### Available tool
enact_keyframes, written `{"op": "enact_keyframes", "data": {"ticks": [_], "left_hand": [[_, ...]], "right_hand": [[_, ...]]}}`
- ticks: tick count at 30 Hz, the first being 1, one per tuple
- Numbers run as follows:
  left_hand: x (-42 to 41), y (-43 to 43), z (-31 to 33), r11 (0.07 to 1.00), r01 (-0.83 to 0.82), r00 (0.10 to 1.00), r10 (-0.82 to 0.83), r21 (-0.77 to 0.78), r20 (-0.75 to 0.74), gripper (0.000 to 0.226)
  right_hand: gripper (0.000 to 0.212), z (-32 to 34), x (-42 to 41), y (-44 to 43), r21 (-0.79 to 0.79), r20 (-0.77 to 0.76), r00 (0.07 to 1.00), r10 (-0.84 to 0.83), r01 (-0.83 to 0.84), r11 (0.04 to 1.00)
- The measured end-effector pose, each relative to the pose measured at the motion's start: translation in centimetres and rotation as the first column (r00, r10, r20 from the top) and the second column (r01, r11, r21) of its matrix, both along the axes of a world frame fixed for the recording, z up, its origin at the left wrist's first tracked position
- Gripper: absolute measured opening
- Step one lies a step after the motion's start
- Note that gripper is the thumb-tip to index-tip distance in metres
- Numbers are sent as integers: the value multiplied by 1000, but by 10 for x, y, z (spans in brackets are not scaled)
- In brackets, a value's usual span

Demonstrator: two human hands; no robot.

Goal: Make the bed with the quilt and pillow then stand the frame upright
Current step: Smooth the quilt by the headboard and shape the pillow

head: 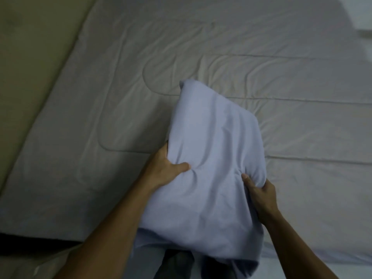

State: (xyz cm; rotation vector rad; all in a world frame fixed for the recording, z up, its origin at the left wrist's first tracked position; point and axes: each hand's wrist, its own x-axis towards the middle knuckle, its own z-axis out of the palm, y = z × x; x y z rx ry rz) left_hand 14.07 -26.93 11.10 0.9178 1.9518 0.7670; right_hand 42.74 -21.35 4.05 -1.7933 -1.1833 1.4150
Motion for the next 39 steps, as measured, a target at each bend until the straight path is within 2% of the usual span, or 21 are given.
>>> {"op": "enact_keyframes", "data": {"ticks": [3, 11, 17, 20, 25, 31, 35, 39], "left_hand": [[-17, -31, 42, 999, -10, 990, 16, 41, -139, 87], [-53, -128, 121, 985, -170, 943, 171, 28, -285, 99], [-92, -188, 142, 960, -279, 900, 267, 16, -343, 92], [-128, -209, 139, 951, -309, 890, 290, 3, -352, 93], [-227, -234, 131, 930, -367, 870, 333, -27, -362, 99], [-390, -236, 119, 940, -330, 863, 265, -83, -430, 99], [-488, -216, 115, 966, -253, 867, 202, -54, -455, 95], [-567, -202, 98, 977, -194, 808, 106, -92, -580, 92]], "right_hand": [[55, 32, -24, -23, 11, -39, 999, 12, -12, 1000], [67, 94, -85, -68, 128, -128, 970, 206, -189, 974], [58, 111, -146, -103, 170, -172, 940, 294, -266, 949], [67, 106, -192, -121, 169, -167, 932, 321, -294, 941], [84, 84, -303, -150, 186, -111, 938, 327, -303, 934], [91, 42, -478, -174, 118, -123, 961, 248, -234, 965], [84, 9, -579, -177, 19, -195, 969, 150, -149, 989], [79, -36, -669, -175, -33, -265, 958, 110, -123, 992]]}}
